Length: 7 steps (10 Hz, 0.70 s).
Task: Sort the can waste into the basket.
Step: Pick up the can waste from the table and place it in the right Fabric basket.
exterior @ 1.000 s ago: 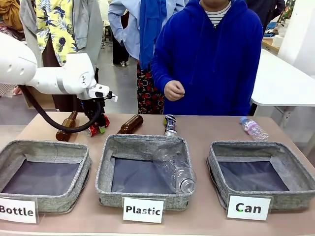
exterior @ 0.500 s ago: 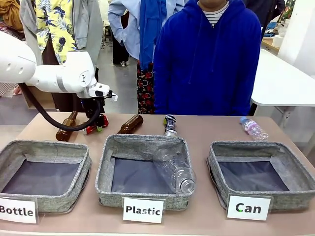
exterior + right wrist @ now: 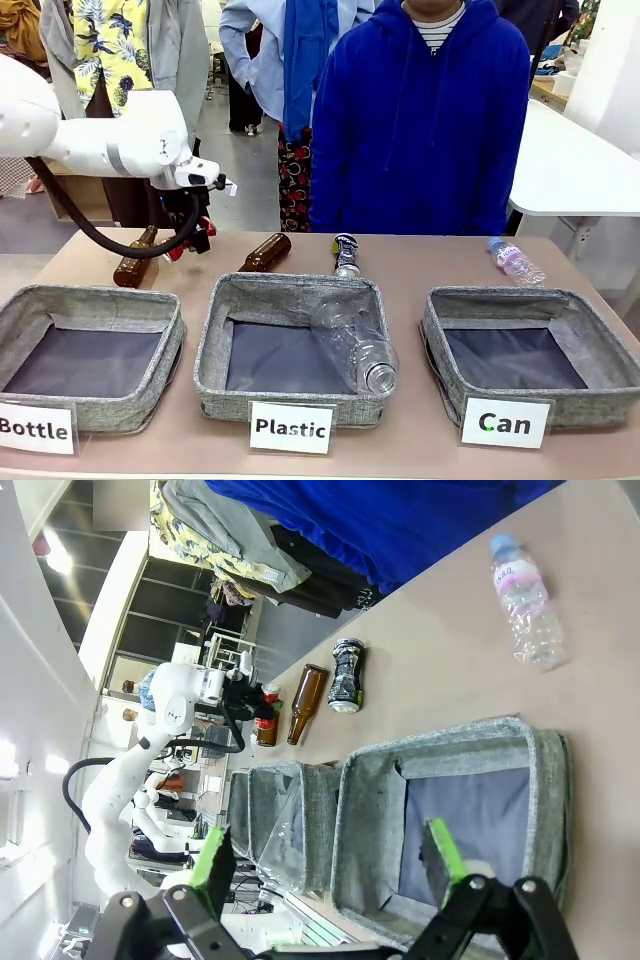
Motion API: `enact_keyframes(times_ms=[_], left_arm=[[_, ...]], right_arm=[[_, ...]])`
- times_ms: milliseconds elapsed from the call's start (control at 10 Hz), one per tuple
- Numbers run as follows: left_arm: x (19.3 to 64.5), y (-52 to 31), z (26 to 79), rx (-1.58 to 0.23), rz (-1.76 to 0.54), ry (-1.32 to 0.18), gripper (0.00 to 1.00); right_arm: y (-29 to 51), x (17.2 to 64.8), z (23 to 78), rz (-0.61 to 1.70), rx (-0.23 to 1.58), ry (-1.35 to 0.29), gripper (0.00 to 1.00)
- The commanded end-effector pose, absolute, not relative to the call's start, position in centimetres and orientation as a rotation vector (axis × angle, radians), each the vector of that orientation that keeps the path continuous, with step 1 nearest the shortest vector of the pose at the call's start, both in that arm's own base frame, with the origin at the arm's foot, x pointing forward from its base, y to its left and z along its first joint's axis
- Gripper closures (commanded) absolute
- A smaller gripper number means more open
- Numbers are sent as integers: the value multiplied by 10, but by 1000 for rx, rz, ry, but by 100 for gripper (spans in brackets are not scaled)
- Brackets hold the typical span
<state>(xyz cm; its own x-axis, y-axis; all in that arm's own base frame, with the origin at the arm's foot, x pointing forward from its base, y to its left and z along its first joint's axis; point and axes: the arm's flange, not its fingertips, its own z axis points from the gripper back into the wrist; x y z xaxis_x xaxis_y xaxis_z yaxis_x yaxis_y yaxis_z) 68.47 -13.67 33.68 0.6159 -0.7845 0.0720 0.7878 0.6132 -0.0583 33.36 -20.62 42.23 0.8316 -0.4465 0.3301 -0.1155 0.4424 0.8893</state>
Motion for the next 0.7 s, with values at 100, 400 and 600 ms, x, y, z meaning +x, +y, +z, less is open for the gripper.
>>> enact_keyframes(times_ms=[100, 400, 600], left_arm=[[614, -117, 432, -181, -1000, -69, 100], [507, -84, 513, -226, -1146, -14, 100], [421, -44, 519, -174, -1408, 32, 100]], right_arm=[[-208, 337, 423, -200, 1113, -610, 0], [-208, 337, 423, -200, 1113, -610, 0], [-208, 337, 423, -200, 1113, -610, 0]])
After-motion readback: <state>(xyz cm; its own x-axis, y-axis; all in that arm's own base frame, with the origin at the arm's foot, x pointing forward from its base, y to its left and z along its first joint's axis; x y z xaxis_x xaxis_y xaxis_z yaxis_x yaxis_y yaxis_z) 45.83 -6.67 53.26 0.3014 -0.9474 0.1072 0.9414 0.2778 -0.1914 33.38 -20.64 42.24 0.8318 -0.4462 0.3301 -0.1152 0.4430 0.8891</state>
